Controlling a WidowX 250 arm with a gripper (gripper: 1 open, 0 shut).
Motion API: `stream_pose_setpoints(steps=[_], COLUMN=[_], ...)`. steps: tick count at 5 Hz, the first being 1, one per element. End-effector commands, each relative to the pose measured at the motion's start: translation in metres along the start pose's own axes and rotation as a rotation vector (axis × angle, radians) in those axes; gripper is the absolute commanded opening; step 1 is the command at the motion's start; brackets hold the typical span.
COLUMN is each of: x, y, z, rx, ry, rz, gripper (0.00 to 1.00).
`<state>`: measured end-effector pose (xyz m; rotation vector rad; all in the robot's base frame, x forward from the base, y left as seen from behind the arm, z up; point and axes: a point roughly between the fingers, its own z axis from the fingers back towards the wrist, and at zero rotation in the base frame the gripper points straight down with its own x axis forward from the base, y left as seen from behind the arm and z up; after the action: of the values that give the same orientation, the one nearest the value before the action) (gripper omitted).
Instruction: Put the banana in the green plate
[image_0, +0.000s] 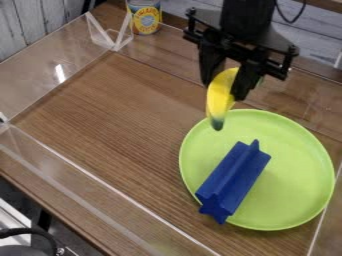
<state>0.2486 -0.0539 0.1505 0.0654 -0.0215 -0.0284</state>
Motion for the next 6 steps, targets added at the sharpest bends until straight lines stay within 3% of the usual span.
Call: stream_pose_setpoints(steps=[1,3,4,6], x=[0.000,-0.006,-0.010,-0.025], y=[-0.001,-0.011,-0.023,-0.030], z=[0.010,0.010,0.008,0.013], rx=[-0.008,-0.006,-0.003,0.003], ry=[-0.049,-0.055,-0.058,-0.065], rz=[-0.002,0.025,0.032,0.031], gripper=[0.00,0.00,1.00,1.00])
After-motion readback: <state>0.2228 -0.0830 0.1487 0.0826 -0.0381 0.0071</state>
